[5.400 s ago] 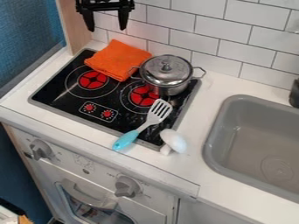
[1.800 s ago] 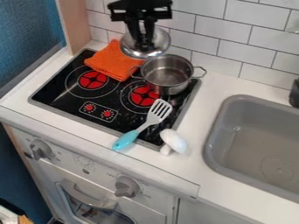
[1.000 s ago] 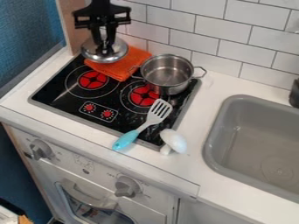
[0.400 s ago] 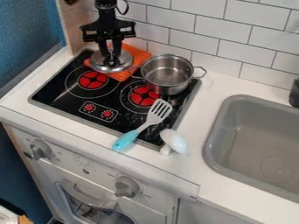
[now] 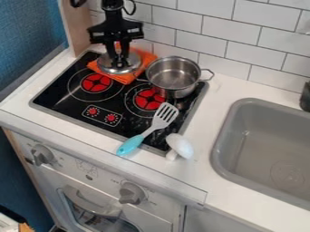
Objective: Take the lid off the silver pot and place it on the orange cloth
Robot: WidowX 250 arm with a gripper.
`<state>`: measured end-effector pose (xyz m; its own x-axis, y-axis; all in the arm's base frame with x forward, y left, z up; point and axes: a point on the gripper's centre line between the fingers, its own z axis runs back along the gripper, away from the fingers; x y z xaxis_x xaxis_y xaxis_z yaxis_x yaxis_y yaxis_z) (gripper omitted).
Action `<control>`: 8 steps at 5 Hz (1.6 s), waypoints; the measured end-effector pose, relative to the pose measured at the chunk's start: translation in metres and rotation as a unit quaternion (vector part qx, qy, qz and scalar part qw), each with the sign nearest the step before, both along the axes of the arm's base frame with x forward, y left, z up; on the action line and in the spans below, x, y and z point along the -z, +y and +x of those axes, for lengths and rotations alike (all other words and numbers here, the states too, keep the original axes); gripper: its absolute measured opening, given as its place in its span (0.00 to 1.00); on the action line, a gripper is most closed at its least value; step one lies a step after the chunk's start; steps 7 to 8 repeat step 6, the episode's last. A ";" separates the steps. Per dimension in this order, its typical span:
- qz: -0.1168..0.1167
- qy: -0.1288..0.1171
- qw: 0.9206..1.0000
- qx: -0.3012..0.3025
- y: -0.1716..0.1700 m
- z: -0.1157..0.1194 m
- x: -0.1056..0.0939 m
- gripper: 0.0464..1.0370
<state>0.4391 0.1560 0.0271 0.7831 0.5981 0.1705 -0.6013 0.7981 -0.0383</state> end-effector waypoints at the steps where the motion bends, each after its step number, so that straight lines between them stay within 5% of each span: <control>1: 0.001 0.011 1.000 -0.004 0.001 -0.003 0.004 0.59; 2: 0.004 0.012 1.000 -0.005 0.003 -0.003 0.004 0.89; 3: 0.004 0.013 1.000 -0.006 0.002 -0.003 0.005 0.97; 4: 0.005 0.013 1.000 -0.010 0.003 -0.003 0.004 0.96; 6: 0.054 -0.036 0.998 -0.016 0.006 -0.005 -0.050 0.96; 8: 0.054 -0.036 0.998 -0.016 0.006 -0.005 -0.050 0.96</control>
